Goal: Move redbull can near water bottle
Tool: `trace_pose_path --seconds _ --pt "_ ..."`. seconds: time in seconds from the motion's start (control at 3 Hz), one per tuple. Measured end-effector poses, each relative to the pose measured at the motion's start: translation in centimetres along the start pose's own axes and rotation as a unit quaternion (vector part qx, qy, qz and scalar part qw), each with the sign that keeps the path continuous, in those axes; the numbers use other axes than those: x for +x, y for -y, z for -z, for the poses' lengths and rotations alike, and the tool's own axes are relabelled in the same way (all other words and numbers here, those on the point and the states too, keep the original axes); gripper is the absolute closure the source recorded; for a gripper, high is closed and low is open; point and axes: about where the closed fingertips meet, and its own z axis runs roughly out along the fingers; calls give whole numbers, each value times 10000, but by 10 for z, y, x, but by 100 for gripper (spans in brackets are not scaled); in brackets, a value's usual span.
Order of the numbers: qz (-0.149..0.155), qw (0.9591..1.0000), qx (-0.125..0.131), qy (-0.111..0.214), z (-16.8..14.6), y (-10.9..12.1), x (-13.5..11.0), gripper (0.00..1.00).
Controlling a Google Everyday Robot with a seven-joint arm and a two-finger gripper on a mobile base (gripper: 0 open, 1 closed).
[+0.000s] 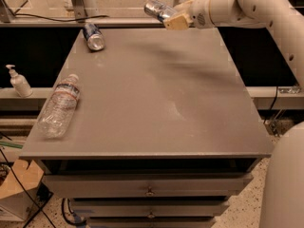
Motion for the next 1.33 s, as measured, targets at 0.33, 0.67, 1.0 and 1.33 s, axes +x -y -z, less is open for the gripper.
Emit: trace_pose_path --seconds 0.33,0.67,1.0,1.33 --pt "439 9980 -458 -7 2 -44 -18 100" --pt "691 9915 -1101 112 2 -105 -30 100" --pt "671 9836 -1664 185 -5 -157 -25 100" --pt "454 9759 -2123 215 -17 -203 -9 100"
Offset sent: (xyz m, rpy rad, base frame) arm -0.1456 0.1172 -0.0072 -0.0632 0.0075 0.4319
